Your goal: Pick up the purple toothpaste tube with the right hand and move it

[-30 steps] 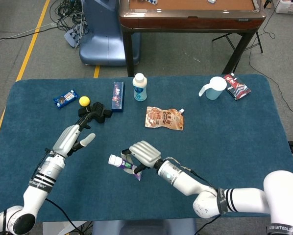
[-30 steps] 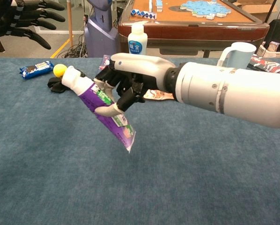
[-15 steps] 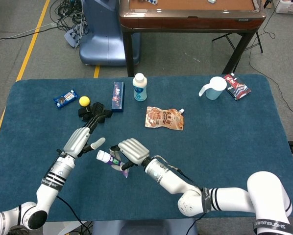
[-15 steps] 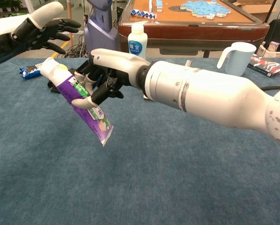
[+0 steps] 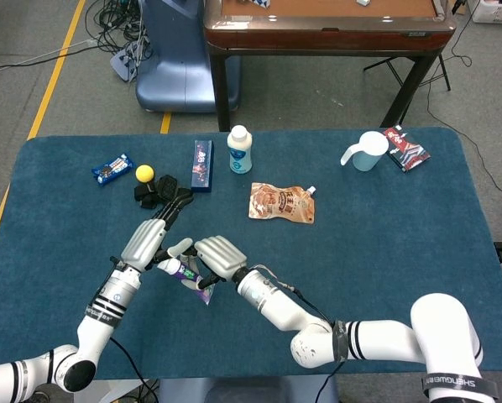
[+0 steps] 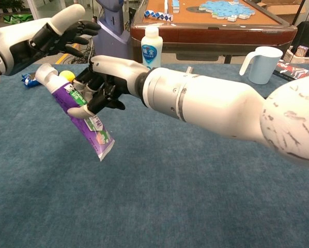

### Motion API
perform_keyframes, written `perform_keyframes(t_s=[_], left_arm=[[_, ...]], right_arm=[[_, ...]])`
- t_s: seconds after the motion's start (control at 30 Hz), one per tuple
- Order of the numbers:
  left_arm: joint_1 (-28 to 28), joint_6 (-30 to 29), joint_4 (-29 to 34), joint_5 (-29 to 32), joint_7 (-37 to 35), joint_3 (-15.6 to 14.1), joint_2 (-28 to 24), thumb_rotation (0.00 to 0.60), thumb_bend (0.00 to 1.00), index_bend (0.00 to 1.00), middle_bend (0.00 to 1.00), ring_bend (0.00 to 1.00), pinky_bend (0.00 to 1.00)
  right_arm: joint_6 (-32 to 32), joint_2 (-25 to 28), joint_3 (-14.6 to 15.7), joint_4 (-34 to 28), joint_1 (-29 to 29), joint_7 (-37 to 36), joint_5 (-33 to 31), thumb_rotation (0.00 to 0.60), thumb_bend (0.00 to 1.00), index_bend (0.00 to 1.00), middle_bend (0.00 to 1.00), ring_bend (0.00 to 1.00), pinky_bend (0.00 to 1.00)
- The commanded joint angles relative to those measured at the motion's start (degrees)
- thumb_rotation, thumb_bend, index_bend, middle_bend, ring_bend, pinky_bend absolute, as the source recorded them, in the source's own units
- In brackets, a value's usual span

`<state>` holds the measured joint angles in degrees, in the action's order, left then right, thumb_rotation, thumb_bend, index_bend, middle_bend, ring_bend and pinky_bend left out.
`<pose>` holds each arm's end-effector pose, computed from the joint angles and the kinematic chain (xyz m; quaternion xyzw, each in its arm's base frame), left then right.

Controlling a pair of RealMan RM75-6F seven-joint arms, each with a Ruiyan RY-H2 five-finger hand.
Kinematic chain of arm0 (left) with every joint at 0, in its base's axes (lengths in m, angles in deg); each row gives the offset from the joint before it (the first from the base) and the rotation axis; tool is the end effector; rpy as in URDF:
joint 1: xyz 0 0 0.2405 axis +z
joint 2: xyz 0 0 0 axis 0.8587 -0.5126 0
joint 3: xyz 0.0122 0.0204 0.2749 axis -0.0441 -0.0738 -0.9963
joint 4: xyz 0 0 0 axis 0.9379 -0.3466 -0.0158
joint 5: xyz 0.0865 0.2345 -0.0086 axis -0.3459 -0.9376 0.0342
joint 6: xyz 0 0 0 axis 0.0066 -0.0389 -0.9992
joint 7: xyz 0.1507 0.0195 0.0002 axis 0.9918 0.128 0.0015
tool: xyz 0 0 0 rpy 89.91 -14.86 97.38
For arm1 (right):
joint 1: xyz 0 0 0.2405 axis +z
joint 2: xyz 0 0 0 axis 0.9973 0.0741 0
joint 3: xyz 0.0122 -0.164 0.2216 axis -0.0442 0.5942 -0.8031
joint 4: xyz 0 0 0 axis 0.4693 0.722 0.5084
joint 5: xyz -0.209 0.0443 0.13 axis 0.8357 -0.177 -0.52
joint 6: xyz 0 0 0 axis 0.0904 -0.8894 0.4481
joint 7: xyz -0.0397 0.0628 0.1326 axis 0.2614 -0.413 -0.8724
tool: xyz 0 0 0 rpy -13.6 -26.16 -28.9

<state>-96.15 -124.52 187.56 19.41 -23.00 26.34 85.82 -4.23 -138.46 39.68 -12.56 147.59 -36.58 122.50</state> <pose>-0.1197 0.3511 0.0076 -0.5934 -0.5154 -0.5439 0.2940 0.0372 -0.3496 -0.1307 0.7156 -0.5018 0.4617 0.1515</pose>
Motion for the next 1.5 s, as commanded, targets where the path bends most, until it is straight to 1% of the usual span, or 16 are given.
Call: perform_keyframes(t_s=[0.03, 0.3, 0.43, 1.0, 1.5], left_arm=[[-0.2, 0.4, -0.1, -0.1, 0.3, -0.2, 0.0, 0.0, 0.0, 0.0, 0.0, 0.0, 0.08], [-0.3, 0.8, -0.5, 0.1, -0.1, -0.6, 0.5, 0.0, 0.0, 0.0, 0.0, 0.0, 0.08], [-0.4, 0.8, -0.6, -0.1, 0.0, -0.8, 0.6, 0.0, 0.0, 0.0, 0.0, 0.0, 0.08], [-0.4, 1.5, -0.9, -0.5, 0.8, -1.8, 0.3, 0.0, 0.0, 0.0, 0.0, 0.0, 0.08], [-0.6, 1.8, -0.3, 0.8, 1.0, -1.5, 0.4, 0.0, 0.0, 0.0, 0.0, 0.0, 0.07]], right_arm=[[0.1, -0.6, -0.5, 0.4, 0.5, 0.5, -0.8, 0.6, 0.82, 0.94, 0.83, 0.8, 0.79], [0.0, -1.4, -1.4, 0.7, 1.1, 0.9, -2.1, 0.6, 0.82, 0.95, 0.84, 0.8, 0.79], [0.0, -1.8, -1.7, 0.7, 1.4, 1.5, -3.2, 0.6, 0.84, 0.96, 0.84, 0.81, 0.79], [0.6, -1.1, -2.6, -0.4, 3.8, 5.4, -9.1, 0.6, 0.85, 0.97, 0.85, 0.82, 0.79], [-0.5, -2.0, -2.8, -0.2, 4.5, 5.7, -9.7, 0.6, 0.85, 0.97, 0.85, 0.82, 0.79]])
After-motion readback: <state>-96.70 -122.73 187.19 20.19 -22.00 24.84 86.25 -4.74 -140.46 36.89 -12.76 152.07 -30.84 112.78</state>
